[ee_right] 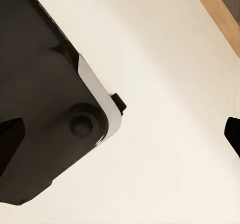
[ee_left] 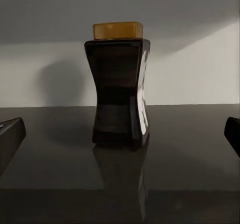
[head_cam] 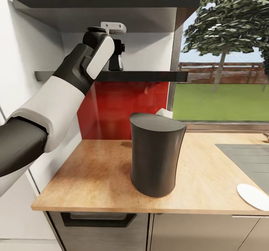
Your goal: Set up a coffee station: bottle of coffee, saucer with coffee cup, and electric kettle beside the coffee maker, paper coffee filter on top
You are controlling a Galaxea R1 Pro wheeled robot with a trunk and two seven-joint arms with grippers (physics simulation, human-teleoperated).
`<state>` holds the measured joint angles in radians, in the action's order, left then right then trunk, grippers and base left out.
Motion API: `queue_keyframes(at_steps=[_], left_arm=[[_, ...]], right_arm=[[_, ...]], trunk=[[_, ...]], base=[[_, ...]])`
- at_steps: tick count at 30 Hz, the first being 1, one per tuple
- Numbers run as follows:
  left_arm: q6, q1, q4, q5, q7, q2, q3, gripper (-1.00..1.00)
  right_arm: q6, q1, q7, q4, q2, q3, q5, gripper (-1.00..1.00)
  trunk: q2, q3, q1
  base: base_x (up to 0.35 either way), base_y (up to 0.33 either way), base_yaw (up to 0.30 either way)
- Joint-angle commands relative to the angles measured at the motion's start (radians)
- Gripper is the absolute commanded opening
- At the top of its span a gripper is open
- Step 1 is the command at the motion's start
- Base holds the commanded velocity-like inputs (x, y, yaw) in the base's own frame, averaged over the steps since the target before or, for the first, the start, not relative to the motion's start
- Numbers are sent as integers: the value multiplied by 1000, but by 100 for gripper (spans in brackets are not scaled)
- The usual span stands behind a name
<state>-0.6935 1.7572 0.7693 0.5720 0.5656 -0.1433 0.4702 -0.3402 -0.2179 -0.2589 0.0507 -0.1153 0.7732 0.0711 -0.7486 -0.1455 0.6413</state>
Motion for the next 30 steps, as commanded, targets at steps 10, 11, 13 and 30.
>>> queue_keyframes(at_steps=[10,11,13,30], left_arm=[[-1,2,-6,10,10,1,2,100],[-1,2,-7,10,10,1,2,100],[-1,2,-7,10,10,1,2,100],[-1,1,-10,10,10,1,2,100]], right_arm=[[-6,-1,-2,3,0,-5,7,100],[-6,-1,-2,3,0,-5,7,100],[-6,-1,-2,3,0,-5,7,100],[-6,8,-1,2,1,-3,19,100]], trunk=[[-1,-2,0],[-1,-2,0],[-1,-2,0],[-1,-2,0]], base=[[108,0,0],[43,0,0],[46,0,0],[118,0,0]])
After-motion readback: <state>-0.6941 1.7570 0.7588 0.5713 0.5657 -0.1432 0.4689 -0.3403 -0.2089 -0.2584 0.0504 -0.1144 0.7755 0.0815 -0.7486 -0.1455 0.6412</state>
